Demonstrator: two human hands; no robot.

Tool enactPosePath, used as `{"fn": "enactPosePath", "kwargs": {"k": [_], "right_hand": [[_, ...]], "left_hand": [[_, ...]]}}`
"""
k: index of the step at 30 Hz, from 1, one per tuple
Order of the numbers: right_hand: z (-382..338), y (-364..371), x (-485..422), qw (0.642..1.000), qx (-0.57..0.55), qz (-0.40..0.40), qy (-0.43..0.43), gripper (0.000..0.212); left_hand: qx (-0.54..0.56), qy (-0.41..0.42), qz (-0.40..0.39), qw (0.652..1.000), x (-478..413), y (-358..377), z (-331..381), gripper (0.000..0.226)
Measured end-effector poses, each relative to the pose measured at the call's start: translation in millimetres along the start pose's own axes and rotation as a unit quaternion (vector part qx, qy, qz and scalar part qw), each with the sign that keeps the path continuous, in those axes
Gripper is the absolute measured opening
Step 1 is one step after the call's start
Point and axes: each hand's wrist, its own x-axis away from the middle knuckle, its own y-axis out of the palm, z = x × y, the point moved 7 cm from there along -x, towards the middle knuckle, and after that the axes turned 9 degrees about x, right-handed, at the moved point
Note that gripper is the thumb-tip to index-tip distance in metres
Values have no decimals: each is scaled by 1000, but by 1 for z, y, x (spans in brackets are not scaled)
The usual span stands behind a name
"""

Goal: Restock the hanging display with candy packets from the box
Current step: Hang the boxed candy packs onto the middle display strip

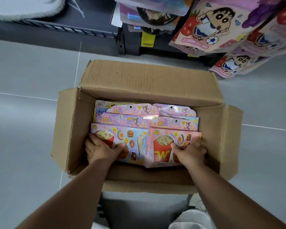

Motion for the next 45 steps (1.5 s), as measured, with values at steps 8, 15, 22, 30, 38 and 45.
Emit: {"fn": "enactPosePath", "kwargs": {"k": [8, 15, 22, 30, 38, 45], "right_hand": [[0, 1, -1, 1000, -20, -4, -3, 102], [4, 4, 0, 1000, -28, 10, -7, 94], [-13, 15, 4, 991, -108, -72, -22, 140], [-24, -22, 44, 982, -176, -34, -51, 80], [-33, -130, 150, 956, -247, -12, -157, 21], [-17, -273, 267, 920, -343, 53, -184, 21]], "left_hand": [[87, -35, -48, 994, -5, -12, 9, 127], [122, 44, -10, 991, 21, -56, 21, 58], [71, 135, 45, 987, 50, -101, 29, 38], [101, 107, 34, 989, 65, -144, 23, 17], [133, 122, 56, 982, 165, -220, 70, 19], [204, 186, 81, 958, 303, -317, 144, 23]]}}
